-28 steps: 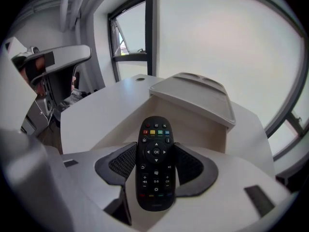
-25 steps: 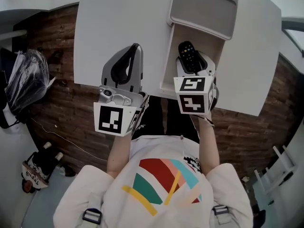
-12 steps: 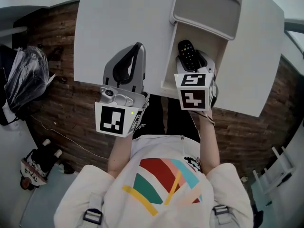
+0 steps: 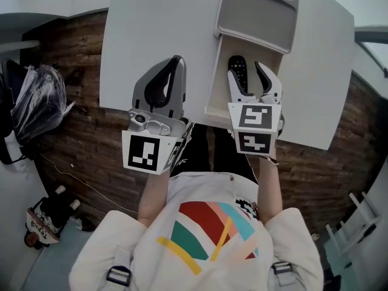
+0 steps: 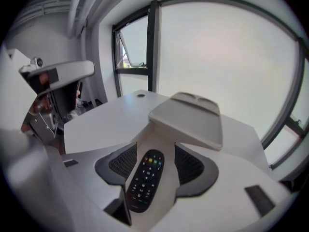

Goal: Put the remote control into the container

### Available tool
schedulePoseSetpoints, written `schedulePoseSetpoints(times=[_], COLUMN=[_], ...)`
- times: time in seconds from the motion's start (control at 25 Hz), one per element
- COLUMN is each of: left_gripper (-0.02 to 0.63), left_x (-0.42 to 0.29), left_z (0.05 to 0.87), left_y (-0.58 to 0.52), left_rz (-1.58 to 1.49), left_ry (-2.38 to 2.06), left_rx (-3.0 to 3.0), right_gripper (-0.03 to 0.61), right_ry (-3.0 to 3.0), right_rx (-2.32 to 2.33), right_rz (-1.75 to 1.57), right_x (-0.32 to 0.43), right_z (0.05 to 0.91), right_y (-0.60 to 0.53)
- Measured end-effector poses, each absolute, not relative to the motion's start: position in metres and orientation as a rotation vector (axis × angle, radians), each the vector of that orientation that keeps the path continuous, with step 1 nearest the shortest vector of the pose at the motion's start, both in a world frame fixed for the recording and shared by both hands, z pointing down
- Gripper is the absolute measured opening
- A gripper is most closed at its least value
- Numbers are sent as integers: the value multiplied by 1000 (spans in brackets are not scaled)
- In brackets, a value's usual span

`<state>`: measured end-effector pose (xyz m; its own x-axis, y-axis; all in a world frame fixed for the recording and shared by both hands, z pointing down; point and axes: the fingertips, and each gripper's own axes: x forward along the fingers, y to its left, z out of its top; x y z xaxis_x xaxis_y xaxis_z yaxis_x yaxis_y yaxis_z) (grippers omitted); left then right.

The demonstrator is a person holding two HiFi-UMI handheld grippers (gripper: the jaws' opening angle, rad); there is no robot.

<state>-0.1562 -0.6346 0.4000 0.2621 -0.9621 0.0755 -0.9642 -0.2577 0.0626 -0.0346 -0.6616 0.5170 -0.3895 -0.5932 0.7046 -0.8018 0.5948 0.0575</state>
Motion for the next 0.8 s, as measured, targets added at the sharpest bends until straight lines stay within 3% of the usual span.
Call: schedulePoseSetpoints(times=[0.04,0.12,0.48,0.8], left_gripper=[8,8,8,8], left_x=[-156,-154,-127,-98], left_z=[391,370,249,194], left_y=[-636,-636,-644,-639], left_rz=[16,-13,-243,-343], left_ry=[-1860,-1873,-1942,-1920], left_rx=[2438,2472,2670,2819], right_gripper=[240,-2,-2,-1], right_ry=[-2157,-2219,-2490,-2546], right_rx=[1153,1298,1660,1792], right_rz=[360,309,66,-94], right_x=[-31,-18,40,74], right_z=[497,449,277,224], right_y=[-667,-675,-672,-645])
